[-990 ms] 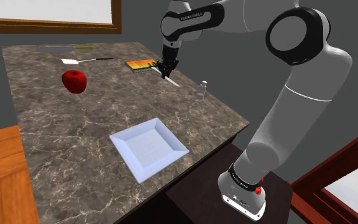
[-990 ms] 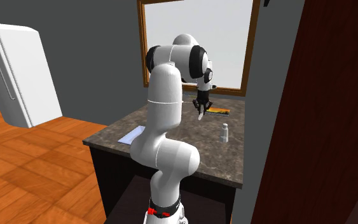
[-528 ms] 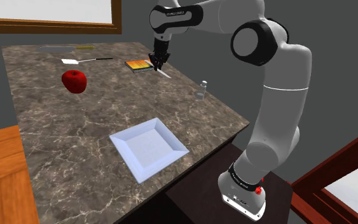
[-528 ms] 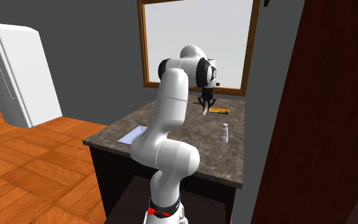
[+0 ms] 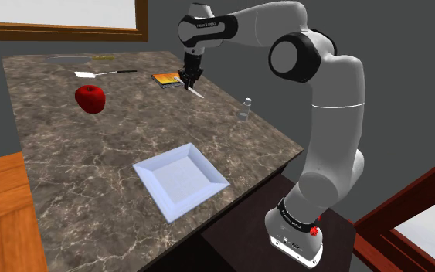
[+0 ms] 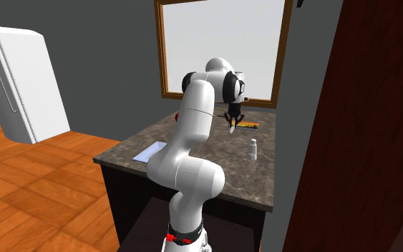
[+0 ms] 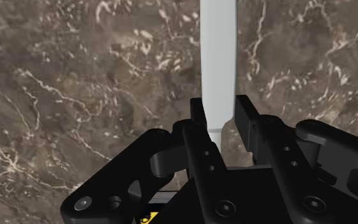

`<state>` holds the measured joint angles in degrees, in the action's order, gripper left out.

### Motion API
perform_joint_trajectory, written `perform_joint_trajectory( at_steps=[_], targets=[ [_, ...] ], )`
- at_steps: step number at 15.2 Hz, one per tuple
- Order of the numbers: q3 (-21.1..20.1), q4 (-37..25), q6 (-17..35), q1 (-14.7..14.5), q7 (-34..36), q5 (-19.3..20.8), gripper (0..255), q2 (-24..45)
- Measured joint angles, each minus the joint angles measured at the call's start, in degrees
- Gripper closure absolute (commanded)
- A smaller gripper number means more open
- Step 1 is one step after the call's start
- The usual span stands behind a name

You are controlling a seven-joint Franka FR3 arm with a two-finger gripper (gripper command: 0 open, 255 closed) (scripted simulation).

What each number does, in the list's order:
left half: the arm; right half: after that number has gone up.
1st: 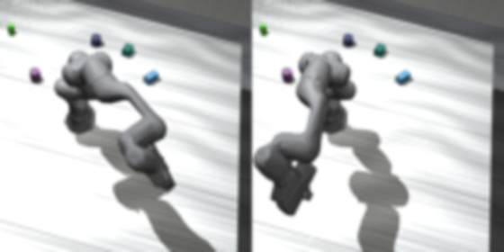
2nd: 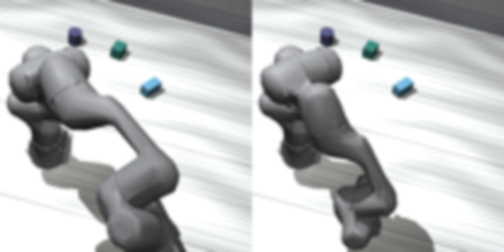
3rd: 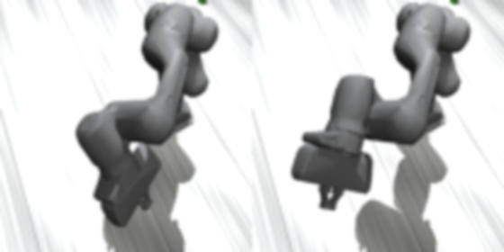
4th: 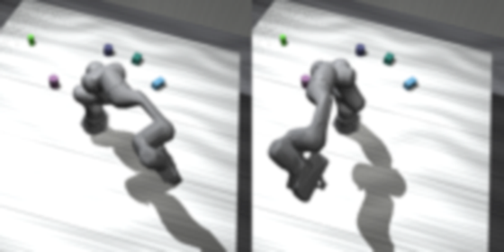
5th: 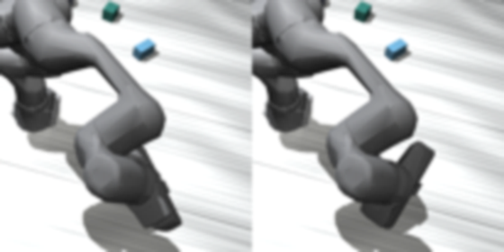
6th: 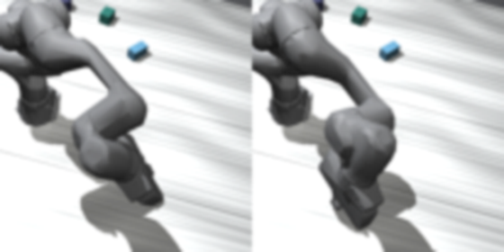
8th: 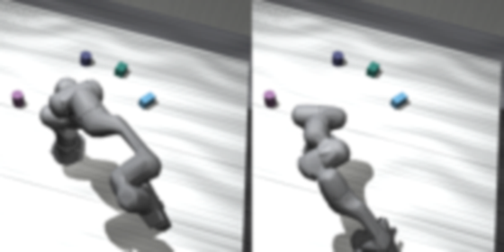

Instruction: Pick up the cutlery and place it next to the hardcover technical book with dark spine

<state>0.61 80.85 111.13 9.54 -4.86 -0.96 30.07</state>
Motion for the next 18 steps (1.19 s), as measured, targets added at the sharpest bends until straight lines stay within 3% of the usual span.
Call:
perform_joint_trajectory(
  at_steps=[7, 14, 15, 18],
  targets=[
    [-0.03, 3.67, 4.93, -0.06, 0.01, -0.03, 255, 1.26],
    [-0.03, 3.98, 5.81, -0.04, -0.03, -0.04, 255, 1.81],
    [-0.03, 3.99, 5.81, -0.04, -0.03, -0.04, 0, 1.81],
    [-0.03, 3.99, 5.82, -0.04, -0.03, -0.04, 0, 1.81]
  ],
)
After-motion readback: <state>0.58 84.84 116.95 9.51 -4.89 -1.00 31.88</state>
